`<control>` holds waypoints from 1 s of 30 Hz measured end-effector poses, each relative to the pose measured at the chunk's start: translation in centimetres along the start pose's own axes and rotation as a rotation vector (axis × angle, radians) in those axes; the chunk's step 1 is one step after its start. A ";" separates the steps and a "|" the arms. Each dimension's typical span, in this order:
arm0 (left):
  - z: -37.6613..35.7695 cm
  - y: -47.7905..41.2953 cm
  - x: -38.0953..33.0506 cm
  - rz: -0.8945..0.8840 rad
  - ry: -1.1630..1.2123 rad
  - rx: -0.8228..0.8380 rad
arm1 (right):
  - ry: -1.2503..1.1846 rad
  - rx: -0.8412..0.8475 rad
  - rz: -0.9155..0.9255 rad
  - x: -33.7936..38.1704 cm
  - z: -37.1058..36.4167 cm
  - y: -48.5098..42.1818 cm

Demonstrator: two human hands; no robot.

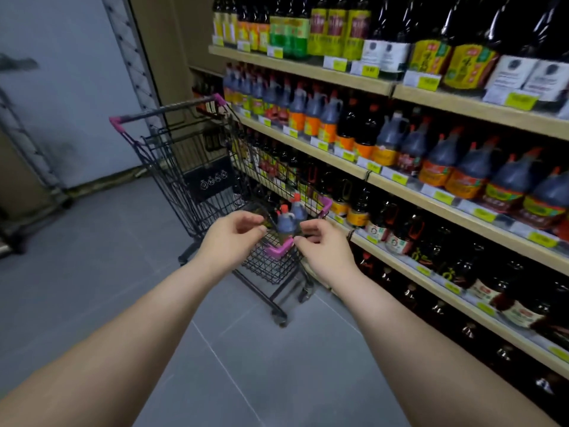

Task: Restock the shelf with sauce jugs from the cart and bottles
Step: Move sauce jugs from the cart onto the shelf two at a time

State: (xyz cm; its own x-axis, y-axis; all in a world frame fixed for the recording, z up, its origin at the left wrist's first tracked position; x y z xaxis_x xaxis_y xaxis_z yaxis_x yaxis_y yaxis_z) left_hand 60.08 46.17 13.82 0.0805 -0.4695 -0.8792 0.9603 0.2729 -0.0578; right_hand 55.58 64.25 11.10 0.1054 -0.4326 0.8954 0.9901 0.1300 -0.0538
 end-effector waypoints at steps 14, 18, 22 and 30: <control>-1.9 -18.5 3.8 0.067 -0.061 0.038 | -0.040 0.050 -0.063 -3.6 -4.1 -19.6; -2.7 -24.6 3.7 0.080 -0.084 0.040 | 0.008 0.063 -0.074 -4.2 -4.0 -26.0; -4.7 -29.8 5.1 0.080 -0.083 0.092 | 0.015 0.056 -0.114 -5.7 -3.8 -31.1; -9.2 -39.0 9.8 0.092 -0.100 0.284 | 0.049 0.014 -0.282 -10.8 -5.7 -35.9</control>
State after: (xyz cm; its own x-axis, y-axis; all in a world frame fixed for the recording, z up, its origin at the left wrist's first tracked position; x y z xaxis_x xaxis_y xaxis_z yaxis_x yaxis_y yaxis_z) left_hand 20.95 38.66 3.08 0.1827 -0.5382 -0.8228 0.9829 0.0793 0.1664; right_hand 19.39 59.12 0.84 -0.1689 -0.4959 0.8518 0.9796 0.0106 0.2005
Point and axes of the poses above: each hand's wrist, its own y-axis away from the middle knuckle, its own z-axis out of the back of the hand, x = y × z, the point moved 8 cm from there along -y, towards the middle knuckle, and after that the axes turned 2 degrees about -y, right-handed, at the moved point
